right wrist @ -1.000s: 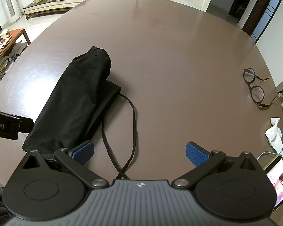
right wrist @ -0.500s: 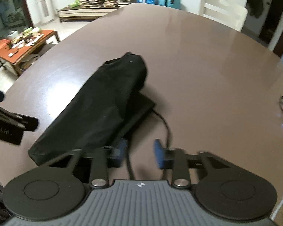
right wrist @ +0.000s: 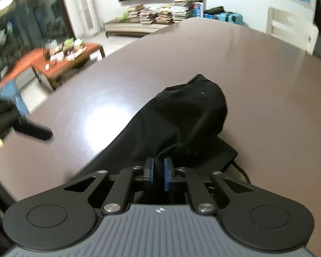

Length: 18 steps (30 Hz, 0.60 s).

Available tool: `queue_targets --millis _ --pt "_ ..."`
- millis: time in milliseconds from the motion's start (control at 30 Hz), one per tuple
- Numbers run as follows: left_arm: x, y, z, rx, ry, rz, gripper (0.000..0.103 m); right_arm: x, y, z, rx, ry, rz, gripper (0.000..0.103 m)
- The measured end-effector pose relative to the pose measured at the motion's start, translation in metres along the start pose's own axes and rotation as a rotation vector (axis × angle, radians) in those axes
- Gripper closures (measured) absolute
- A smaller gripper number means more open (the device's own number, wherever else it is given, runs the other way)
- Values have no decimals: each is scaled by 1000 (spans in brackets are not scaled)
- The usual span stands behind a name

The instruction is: Fold clothes

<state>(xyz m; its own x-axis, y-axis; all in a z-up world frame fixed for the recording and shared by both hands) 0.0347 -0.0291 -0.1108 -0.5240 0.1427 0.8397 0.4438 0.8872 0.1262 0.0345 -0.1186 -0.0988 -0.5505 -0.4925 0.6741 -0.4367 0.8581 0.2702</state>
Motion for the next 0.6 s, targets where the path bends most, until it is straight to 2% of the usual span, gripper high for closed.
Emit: queue_targets --millis 133,233,267,300,367,400,467,567,600 --pt "-8 -17 -7 -61 -48 64 1 21 -12 -12 -135 -53 -77 99" --pt "-21 -25 -13 -72 -38 95 1 29 -13 -19 -155 -72 -87 99" --pt "-21 -26 -17 -61 -57 112 4 25 -18 -18 -159 -71 -86 99" --pt "-20 -28 -19 -54 -85 139 11 26 -20 -20 -178 -80 -102 99" --pt "-14 -32 -23 -49 -129 201 55 31 -21 -24 -214 -100 -134 99" --pt "-12 -33 -24 -48 -137 207 60 37 -25 -27 -226 -119 -151 99" --pt "-2 -31 -28 -39 -185 225 81 45 -26 -34 -236 -144 -164 99" --pt "20 -19 -35 48 -253 289 90 54 -31 -43 -256 -179 -177 99" --pt "29 -16 -36 75 -281 312 91 67 -34 -48 -271 -217 -192 99"
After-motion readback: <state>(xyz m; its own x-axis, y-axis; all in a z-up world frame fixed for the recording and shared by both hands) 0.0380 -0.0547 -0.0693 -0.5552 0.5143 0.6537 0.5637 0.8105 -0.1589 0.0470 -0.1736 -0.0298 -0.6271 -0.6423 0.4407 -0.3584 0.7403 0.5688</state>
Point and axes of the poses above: each gripper's, at about its wrist camera, not at the fingertips, and x roughly against the way its jaws point, y to its left, z to its underside, the point moved 6 cm from there along -x, roughly the way its jaws point, and after that the axes turned 5 degrees about -y, right-handed, at the moved point
